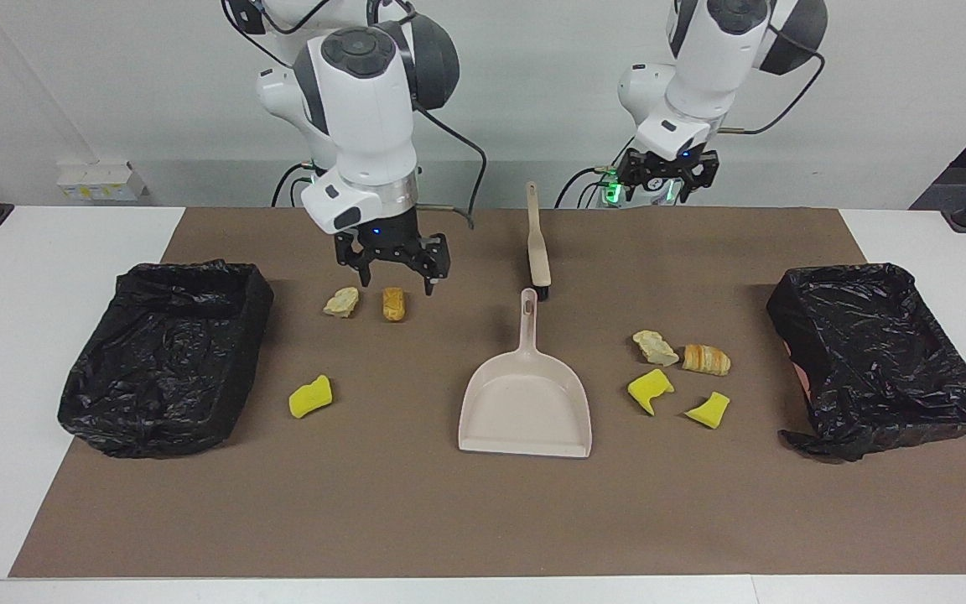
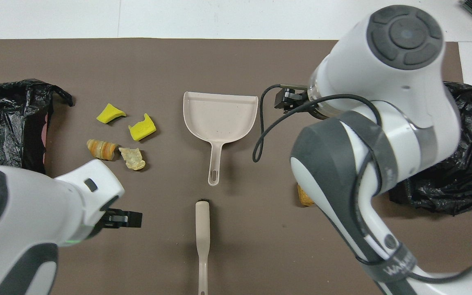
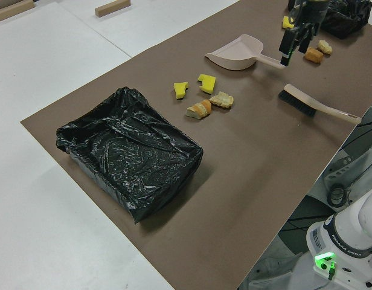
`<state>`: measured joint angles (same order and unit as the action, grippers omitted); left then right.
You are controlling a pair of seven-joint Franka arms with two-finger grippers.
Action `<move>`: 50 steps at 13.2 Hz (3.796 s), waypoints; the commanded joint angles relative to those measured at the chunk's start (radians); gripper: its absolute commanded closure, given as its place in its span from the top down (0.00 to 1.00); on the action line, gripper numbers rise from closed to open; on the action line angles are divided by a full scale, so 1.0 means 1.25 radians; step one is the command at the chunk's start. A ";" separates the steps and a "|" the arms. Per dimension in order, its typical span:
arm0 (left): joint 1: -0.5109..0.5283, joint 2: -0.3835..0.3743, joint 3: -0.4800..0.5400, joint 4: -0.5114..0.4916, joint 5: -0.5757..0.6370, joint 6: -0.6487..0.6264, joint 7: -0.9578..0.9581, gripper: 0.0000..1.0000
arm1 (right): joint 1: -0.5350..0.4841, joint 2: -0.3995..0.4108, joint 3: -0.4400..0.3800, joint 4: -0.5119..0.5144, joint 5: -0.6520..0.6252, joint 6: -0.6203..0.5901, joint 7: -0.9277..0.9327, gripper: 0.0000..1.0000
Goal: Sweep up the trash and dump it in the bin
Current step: 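Reach the right gripper to the dustpan while the left gripper reaches the brush, then lift the brush with the left gripper while the right gripper grasps the dustpan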
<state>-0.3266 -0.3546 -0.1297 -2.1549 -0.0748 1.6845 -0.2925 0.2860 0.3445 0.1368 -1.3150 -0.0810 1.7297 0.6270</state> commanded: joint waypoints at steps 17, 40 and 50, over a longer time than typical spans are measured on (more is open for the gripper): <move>-0.442 0.059 0.017 -0.362 -0.043 0.447 -0.340 0.14 | 0.203 0.223 0.003 0.045 -0.026 0.155 0.187 0.96; 0.287 0.122 0.026 -0.116 0.144 0.246 -0.010 0.00 | 0.168 0.172 0.012 -0.081 0.011 0.205 -0.141 0.00; 0.298 0.293 0.022 -0.052 0.125 0.342 0.070 0.00 | 0.138 0.155 0.008 -0.095 -0.069 0.169 -0.789 0.00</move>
<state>0.0772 -0.0095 -0.1105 -2.2334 0.0903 2.0782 -0.2308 0.4720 0.5706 0.1390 -1.3985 -0.1464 1.9494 -0.2127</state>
